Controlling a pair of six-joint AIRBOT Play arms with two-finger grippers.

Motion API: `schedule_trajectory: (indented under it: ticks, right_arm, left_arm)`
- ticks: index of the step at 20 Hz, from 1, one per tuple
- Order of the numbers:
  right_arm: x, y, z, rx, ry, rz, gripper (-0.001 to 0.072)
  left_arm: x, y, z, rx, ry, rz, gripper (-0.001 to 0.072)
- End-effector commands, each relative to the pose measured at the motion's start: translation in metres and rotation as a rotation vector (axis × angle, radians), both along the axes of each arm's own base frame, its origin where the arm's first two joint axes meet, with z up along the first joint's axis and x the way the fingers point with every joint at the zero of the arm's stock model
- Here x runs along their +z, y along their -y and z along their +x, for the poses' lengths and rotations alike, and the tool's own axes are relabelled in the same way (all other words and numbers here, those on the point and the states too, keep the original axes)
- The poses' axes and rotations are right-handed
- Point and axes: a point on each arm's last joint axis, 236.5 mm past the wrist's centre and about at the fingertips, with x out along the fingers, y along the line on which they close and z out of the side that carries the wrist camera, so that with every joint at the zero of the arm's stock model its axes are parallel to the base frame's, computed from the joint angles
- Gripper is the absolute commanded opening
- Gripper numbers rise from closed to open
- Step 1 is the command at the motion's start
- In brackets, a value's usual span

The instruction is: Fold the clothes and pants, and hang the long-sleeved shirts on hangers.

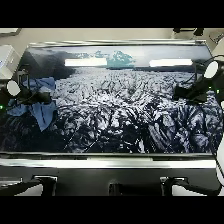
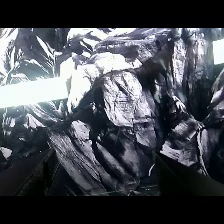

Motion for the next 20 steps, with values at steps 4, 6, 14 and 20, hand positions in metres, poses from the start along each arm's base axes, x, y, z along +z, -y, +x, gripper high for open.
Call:
schedule_trajectory:
  ticks: [4, 6, 14, 20]
  right_arm:
    - [0.000, 0.000, 0.000, 0.002, -0.002, -0.001, 0.0698]
    - [0.000, 0.000, 0.000, 0.001, -0.001, -0.001, 0.0698]
    - [0.000, 0.000, 0.000, 0.001, -0.001, -0.001, 0.0698]
    - [0.000, 0.000, 0.000, 0.001, -0.001, 0.000, 0.0697]
  left_arm:
    - [0.000, 0.000, 0.000, -0.003, -0.001, 0.001, 0.0714]
    - [0.000, 0.000, 0.000, -0.003, -0.001, 0.002, 0.0714]
    - [0.026, -0.059, -0.041, 0.114, -0.004, 0.026, 0.0713]
    - [0.038, -0.210, -0.077, 0.713, 0.186, -0.208, 0.0714]
